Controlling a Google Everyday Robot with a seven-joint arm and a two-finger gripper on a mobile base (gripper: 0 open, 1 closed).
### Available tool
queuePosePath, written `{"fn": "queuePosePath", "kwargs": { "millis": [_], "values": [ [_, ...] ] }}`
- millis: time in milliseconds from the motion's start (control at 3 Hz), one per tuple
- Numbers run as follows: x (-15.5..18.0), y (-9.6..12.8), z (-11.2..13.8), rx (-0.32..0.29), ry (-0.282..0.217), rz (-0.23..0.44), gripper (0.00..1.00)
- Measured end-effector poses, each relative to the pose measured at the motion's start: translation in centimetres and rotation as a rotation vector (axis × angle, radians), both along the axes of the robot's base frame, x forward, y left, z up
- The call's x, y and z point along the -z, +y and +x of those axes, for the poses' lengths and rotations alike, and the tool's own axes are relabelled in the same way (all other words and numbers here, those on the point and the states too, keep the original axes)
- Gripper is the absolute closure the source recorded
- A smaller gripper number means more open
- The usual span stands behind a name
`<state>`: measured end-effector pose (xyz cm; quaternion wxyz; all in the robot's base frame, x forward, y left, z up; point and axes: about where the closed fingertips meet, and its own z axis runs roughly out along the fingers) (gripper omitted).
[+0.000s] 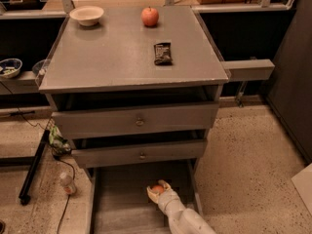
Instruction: Place orange into bottom drawer
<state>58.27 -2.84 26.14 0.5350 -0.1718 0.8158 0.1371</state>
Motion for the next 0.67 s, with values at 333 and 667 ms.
{"fn": "queuePosePath", "kwargs": {
  "millis": [333,667],
  "values": [
    [0.22,1.36,-0.36,-0.069,0.008,-0.001,1.0],
    [0.22,1.37,-0.36,-0.069,0.008,0.0,1.0]
  ]
}}
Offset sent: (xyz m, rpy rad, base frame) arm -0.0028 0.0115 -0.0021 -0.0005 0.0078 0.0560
